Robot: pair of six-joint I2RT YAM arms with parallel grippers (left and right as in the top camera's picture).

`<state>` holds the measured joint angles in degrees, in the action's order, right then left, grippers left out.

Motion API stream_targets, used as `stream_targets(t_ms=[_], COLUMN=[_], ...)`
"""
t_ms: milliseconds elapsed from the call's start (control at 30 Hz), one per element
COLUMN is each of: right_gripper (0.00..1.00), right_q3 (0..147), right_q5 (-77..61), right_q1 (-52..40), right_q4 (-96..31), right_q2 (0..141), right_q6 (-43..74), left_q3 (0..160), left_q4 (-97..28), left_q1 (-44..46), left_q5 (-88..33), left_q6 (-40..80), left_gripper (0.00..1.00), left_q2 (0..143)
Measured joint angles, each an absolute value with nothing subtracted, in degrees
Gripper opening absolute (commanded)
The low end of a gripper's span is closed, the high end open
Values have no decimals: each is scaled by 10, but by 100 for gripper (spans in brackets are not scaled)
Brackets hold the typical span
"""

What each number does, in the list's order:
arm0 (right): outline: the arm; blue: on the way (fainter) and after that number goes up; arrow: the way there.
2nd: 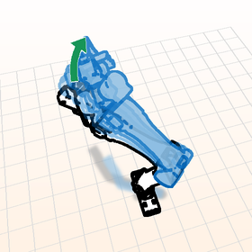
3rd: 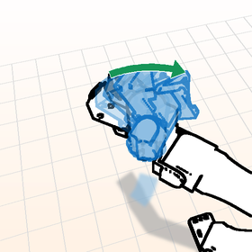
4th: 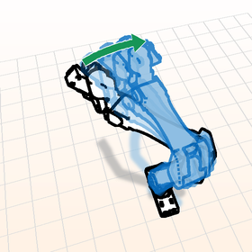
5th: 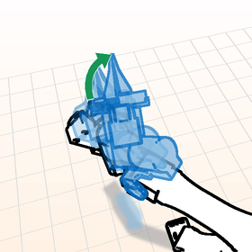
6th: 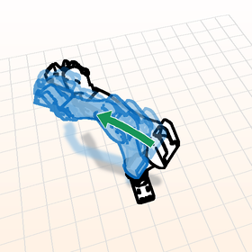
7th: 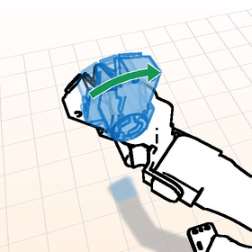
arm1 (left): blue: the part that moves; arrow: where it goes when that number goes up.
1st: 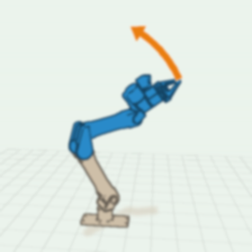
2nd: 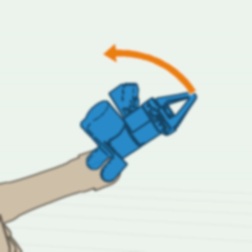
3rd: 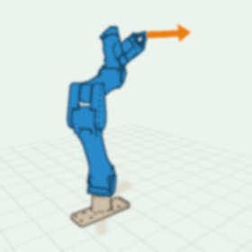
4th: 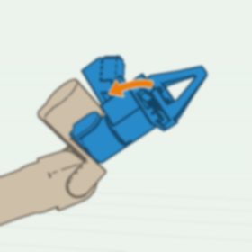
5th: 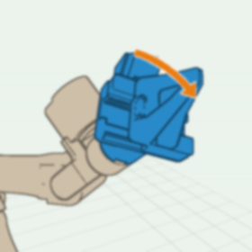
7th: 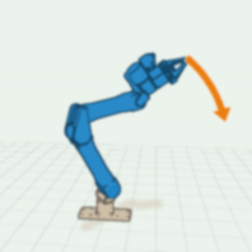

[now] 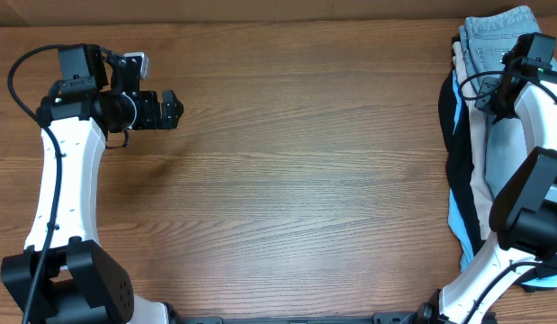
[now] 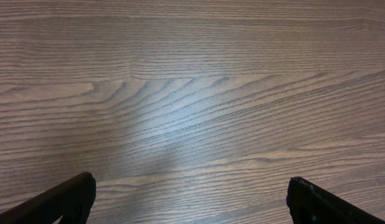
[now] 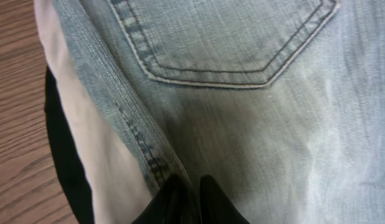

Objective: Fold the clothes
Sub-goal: 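Lower right gripper onto the top denim shorts and grasp them, then pull the denim shorts off the stack leftward onto the table center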

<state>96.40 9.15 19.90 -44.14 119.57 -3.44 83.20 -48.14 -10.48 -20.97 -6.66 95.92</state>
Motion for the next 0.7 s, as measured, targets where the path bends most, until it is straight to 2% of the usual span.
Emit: stream_targets(t_ms=[267, 400, 567, 700], right_gripper=[19, 4, 4, 4], right_q3=[927, 921, 928, 990], right_q5=[66, 62, 58, 41], right_q1=[199, 199, 199, 192], right_q4=[-407, -404, -422, -523], right_q2=[1195, 1195, 1195, 1171], right_q6=[-34, -32, -32, -32], left_q3=[832, 832, 832, 841], left_q4=[-481, -479, -474, -466], left_q1=[-105, -105, -105, -105], left_q5=[-210, -210, -210, -210], left_q6=[-67, -67, -67, -66], left_gripper=[100, 100, 100, 100], left_q2=[959, 959, 959, 959])
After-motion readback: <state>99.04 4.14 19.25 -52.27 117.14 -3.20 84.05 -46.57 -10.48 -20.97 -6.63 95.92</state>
